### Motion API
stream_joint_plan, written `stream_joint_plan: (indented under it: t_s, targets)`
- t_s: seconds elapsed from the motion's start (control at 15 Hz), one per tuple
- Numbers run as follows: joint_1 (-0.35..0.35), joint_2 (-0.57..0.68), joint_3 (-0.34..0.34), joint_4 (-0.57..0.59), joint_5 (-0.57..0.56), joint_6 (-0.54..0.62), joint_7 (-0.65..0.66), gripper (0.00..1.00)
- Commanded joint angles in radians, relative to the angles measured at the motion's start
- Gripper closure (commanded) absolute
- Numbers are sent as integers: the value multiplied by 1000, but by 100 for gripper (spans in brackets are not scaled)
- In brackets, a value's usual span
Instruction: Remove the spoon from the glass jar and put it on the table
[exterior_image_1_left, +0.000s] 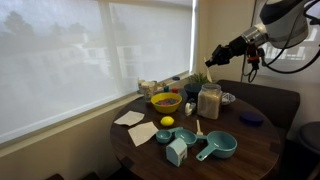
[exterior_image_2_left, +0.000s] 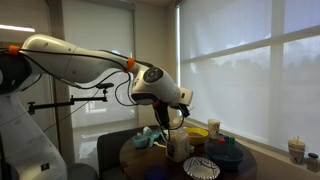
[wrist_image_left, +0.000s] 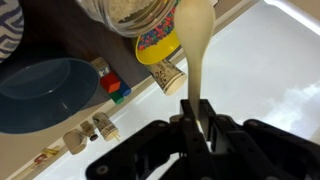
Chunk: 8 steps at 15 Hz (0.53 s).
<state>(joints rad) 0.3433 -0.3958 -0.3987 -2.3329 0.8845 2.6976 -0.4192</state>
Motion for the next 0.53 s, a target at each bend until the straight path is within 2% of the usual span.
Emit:
stream_joint_plan:
  t_s: [0.0, 0.2, 0.47]
  targets:
    - [-171, 12, 149, 17, -90, -117, 184, 97]
    - [-246, 2, 209, 39, -156, -275, 299, 97]
    - [-312, 12, 272, 73, -256, -439, 436, 97]
